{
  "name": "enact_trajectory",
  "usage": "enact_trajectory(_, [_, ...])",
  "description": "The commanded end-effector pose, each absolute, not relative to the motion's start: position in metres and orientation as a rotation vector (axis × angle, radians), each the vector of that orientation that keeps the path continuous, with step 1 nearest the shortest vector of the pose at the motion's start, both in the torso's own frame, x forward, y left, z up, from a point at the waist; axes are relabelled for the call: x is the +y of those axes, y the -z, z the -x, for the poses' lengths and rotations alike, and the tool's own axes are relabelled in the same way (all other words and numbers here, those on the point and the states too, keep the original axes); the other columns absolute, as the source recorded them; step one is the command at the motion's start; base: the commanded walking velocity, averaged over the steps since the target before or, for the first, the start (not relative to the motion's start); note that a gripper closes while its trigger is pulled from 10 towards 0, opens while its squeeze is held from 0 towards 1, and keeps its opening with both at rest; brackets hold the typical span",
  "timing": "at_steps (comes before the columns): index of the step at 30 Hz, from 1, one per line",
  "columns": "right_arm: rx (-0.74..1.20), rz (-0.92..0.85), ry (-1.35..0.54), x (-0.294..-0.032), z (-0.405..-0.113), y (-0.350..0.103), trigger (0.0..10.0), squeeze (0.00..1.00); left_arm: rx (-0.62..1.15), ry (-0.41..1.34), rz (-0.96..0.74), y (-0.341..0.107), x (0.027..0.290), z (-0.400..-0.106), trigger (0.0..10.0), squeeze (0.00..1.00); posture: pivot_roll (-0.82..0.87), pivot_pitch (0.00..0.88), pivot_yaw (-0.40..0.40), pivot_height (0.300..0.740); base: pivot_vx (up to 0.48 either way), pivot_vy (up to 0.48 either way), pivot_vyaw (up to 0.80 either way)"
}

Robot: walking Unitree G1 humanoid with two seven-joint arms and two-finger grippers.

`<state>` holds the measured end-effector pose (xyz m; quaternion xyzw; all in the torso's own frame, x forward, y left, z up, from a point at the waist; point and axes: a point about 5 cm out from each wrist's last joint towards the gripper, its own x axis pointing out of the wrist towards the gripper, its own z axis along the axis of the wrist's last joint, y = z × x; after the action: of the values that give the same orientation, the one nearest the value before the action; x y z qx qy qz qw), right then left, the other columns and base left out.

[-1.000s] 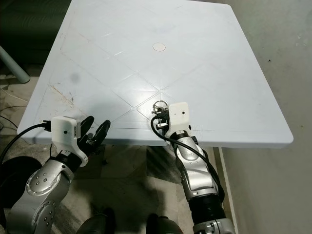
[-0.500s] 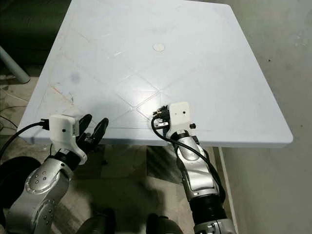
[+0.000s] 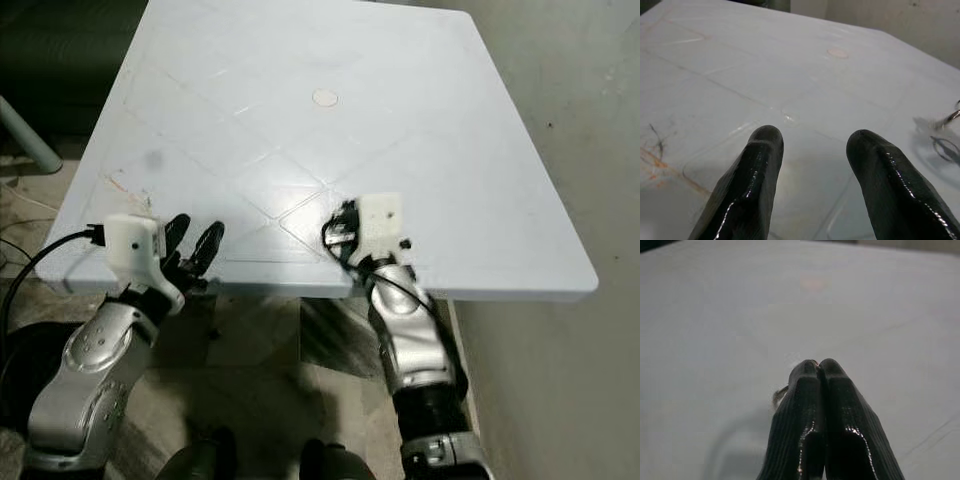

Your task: Hang keys on a hook

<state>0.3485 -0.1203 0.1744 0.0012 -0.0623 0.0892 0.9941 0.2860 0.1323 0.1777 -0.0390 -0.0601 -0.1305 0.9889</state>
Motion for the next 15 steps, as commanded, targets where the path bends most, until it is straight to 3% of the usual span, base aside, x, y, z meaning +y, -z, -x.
enact_trajectory(1, [-0.159,-0.008,-0.153,-0.13,-0.348,-0.181,0.0,0.0,-0.13,0.23,0.107,-0.178,0.134,-0.291,10.0,0.0,0.11,0.161,-0.104,0.74,0.0,0.0,0.0])
enact_trajectory(10, [-0.169,0.02,-0.108,-0.149,-0.346,-0.179,0.0,0.0,-0.166,0.19,0.064,-0.179,0.136,-0.301,10.0,0.0,0.1,0.122,-0.093,0.74,0.0,0.0,0.0])
enact_trajectory(15, [-0.182,-0.003,-0.055,-0.164,-0.344,-0.183,0.0,0.0,-0.178,0.105,0.083,-0.181,0.153,-0.309,10.0,0.0,0.1,0.096,-0.092,0.74,0.0,0.0,0.0])
